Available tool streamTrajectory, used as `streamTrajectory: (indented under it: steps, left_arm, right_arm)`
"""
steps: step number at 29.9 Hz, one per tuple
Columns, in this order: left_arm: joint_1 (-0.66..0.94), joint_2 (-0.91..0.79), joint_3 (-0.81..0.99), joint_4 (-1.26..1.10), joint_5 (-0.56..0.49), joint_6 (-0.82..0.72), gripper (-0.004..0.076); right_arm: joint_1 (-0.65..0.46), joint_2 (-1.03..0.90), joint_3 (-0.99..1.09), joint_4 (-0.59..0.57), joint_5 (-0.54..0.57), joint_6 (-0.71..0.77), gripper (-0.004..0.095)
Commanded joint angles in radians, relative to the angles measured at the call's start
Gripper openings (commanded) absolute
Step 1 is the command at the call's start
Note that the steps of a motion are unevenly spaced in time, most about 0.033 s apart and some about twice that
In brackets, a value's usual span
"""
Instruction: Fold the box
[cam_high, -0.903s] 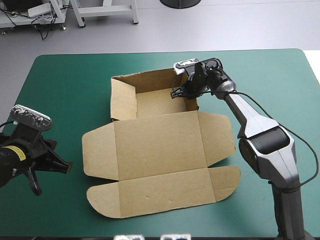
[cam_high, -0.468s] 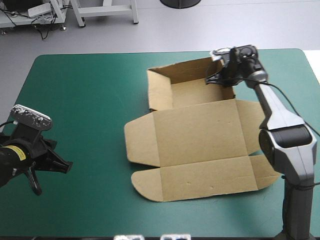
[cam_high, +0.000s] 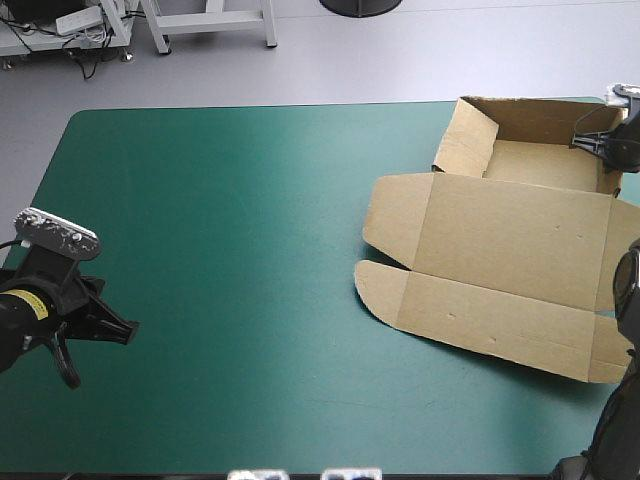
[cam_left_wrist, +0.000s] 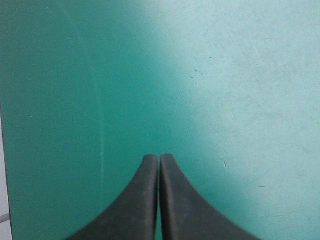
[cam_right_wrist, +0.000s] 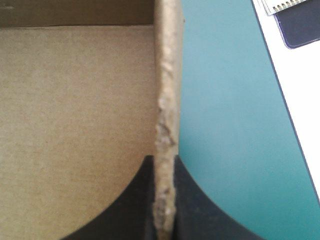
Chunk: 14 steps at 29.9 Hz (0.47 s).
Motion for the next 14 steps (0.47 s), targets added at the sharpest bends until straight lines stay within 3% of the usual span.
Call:
streamTrajectory:
  steps: [1, 5, 8, 14]
  left_arm:
    - [-0.005, -0.005, -0.024, 0.005, 0.039, -0.01, -0.0004]
    - [-0.005, -0.005, -0.024, 0.005, 0.04, -0.01, -0.0004]
    - [-0.005, -0.005, -0.024, -0.003, 0.045, -0.01, -0.0004]
    - [-0.005, -0.005, -0.024, -0.017, 0.033, -0.01, -0.0004]
  right_arm:
    - [-0.025, -0.051, -0.027, 0.04, -0.037, -0.014, -0.0018]
    - [-0.025, -0.036, -0.017, 0.044, -0.056, -0.016, -0.0001]
    - [-0.025, -0.031, 0.002, 0.031, -0.062, -0.068, 0.0135]
    - [-0.027, -0.031, 0.006, -0.048, -0.056, 0.008, 0.0708]
